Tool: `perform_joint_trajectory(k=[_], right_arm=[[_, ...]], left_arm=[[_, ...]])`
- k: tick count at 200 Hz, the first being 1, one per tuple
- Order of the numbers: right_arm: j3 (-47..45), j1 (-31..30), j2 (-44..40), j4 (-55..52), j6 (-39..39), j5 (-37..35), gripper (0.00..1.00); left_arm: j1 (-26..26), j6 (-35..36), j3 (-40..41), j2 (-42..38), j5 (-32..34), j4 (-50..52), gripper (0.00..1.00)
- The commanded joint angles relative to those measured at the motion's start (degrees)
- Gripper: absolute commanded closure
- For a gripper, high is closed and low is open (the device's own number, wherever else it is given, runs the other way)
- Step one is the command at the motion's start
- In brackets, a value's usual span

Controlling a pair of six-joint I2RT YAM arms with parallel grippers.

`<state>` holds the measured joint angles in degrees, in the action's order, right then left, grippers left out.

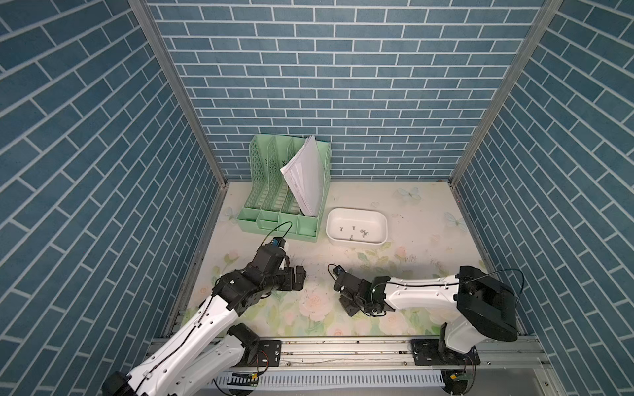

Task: Put the screws on the desktop into the storage box
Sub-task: Pick up the screw from the center of the board.

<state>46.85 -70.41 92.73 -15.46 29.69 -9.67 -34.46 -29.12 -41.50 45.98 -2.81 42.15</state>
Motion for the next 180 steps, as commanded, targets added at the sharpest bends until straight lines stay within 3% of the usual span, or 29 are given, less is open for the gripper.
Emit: perform_joint_trajectory(k=[1, 100, 180], right_arm=[[1.21, 0.45, 1.32, 0.61, -1.3, 0.27, 0.72], [0.9, 0.57, 0.34, 0.44, -1.96, 0.45, 0.88], [-1.95, 1.03, -10.82, -3.47, -2.36, 0.04, 0.92]], left_arm=[[0.43, 0.04, -0.11, -0.06, 0.13, 0.04, 0.0], [0.4, 0.07, -0.08, -0.03, 0.02, -0.05, 0.0], [0.38, 0.14, -0.17, 0.56, -0.04, -0.14, 0.0]])
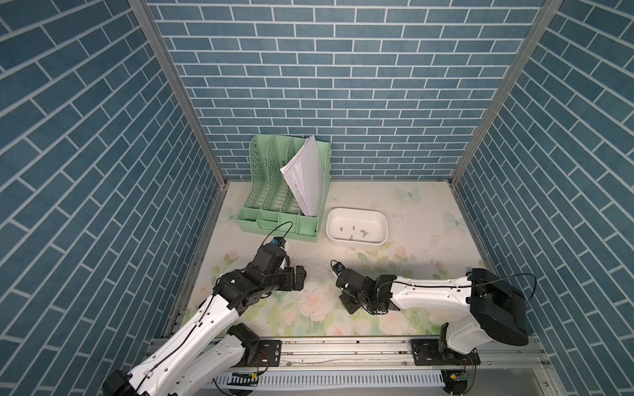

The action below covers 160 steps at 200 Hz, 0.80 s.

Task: Put the screws on the desktop into the storage box
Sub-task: Pick up the screw from the center of the board, then place the screw in the storage box.

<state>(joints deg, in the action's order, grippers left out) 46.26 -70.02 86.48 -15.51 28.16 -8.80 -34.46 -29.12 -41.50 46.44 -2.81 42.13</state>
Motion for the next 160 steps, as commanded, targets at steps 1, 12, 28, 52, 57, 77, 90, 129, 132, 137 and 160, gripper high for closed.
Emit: perform_joint_trajectory(k=[1, 12, 28, 52, 57, 77, 90, 129, 132, 137, 160], right_arm=[[-1.4, 0.66, -4.74, -3.54, -0.79, -0.83, 0.92], [-1.9, 1.06, -7.07, -4.58, -0.65, -1.35, 0.92], [-2.51, 2.19, -10.58, -6.06, -0.7, -1.73, 0.92], [-2.6, 5.15, -15.44, -8.02, -1.78, -2.02, 0.92], [-2.52, 5.97, -16.22, -8.49, -2.2, -2.1, 0.92], [-1.69, 10.03, -18.64, -9.94, -4.38, -2.06, 0.92], [-0.55, 12.86, -19.45, -10.26, -6.21, -1.8, 0.92], [4.75, 21.67, -16.96, -9.86, -12.09, -1.27, 0.92], [5.29, 22.44, -16.48, -9.77, -12.54, -1.04, 0.92], [6.23, 23.52, -15.65, -9.67, -13.43, -0.56, 0.92], [10.46, 27.92, -11.11, -8.13, -16.68, 1.47, 0.92]], left_arm=[[0.41, 0.13, -0.17, 0.08, -0.02, -0.16, 0.0], [0.44, 0.13, -0.16, 0.2, -0.18, -0.21, 0.0], [0.44, 0.17, -0.14, 0.37, -0.13, -0.21, 0.0], [0.44, 0.17, -0.12, 0.54, -0.11, -0.29, 0.0], [0.39, 0.15, -0.12, 0.56, -0.22, -0.38, 0.0], [0.4, 0.15, -0.08, 0.88, -0.27, -0.35, 0.0], [0.42, 0.18, -0.08, 0.93, -0.22, -0.36, 0.0], [0.42, 0.01, 0.0, 0.93, 0.41, -0.21, 0.0], [0.44, -0.04, 0.01, 0.9, 0.43, -0.21, 0.0], [0.41, -0.04, -0.02, 0.91, 0.46, -0.21, 0.0], [0.44, -0.11, 0.01, 0.92, 0.83, -0.21, 0.0]])
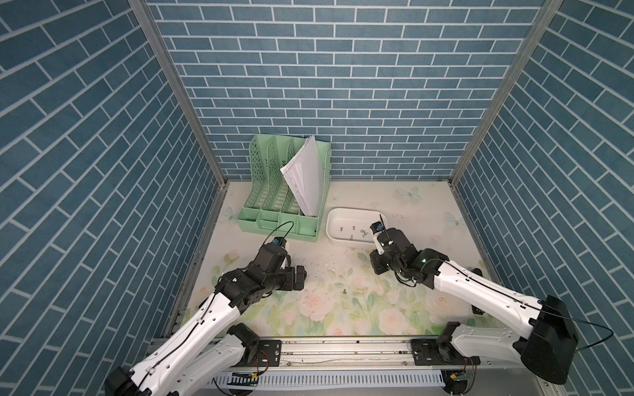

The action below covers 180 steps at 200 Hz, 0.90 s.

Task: Put the screws on the desktop into the storage box
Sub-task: Place the screw in the storage box.

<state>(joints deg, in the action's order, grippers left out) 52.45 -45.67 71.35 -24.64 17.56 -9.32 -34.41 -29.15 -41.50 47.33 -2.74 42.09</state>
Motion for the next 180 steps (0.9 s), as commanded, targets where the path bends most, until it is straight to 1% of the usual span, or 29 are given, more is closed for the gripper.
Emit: perform_joint_trajectory(k=[1, 39, 80, 99, 104, 115, 128, 135, 143, 157, 164, 180], right_arm=[[4.48, 3.7, 4.21, 1.05, -6.2, 2.06, 0.92], [11.96, 8.43, 13.01, 3.02, -9.46, 4.66, 0.92], [18.98, 10.83, 21.26, 3.84, -10.95, 6.45, 0.92], [21.09, 11.37, 23.76, 3.86, -11.3, 6.86, 0.89], [21.56, 11.38, 24.28, 3.66, -11.39, 6.71, 0.87], [22.18, 11.53, 24.87, 3.64, -11.5, 6.51, 0.8], [22.34, 11.74, 24.83, 3.57, -11.5, 6.24, 0.76], [22.18, 11.85, 24.52, 3.49, -11.55, 6.25, 0.72], [21.86, 11.96, 23.83, 3.42, -11.59, 6.25, 0.65], [20.81, 12.09, 22.17, 2.91, -11.54, 6.26, 0.56], [20.03, 12.1, 20.94, 2.7, -11.43, 6.3, 0.5], [17.28, 12.1, 17.46, 2.46, -11.0, 7.15, 0.44]], left_arm=[[0.36, -0.1, 0.01, 0.03, 0.79, -0.12, 0.0], [0.39, -0.16, 0.01, 0.13, 1.09, 0.01, 0.0], [0.35, -0.27, 0.01, 0.26, 1.27, 0.1, 0.0], [0.38, -0.35, 0.01, 0.48, 1.35, 0.1, 0.0], [0.39, -0.33, 0.01, 0.48, 1.34, 0.1, 0.0], [0.4, -0.42, -0.01, 0.57, 1.41, 0.19, 0.0], [0.38, -0.83, 0.1, 0.51, 1.6, 0.19, 0.0], [0.35, -0.92, 0.07, 0.6, 1.77, 0.32, 0.0], [0.35, -1.02, 0.1, 0.82, 1.93, 0.44, 0.0], [0.38, -1.16, 0.04, 1.27, 2.13, 0.63, 0.0], [0.4, -1.11, 0.09, 1.35, 2.13, 0.58, 0.0], [0.35, -1.34, 0.08, 1.51, 2.22, 0.54, 0.0]])
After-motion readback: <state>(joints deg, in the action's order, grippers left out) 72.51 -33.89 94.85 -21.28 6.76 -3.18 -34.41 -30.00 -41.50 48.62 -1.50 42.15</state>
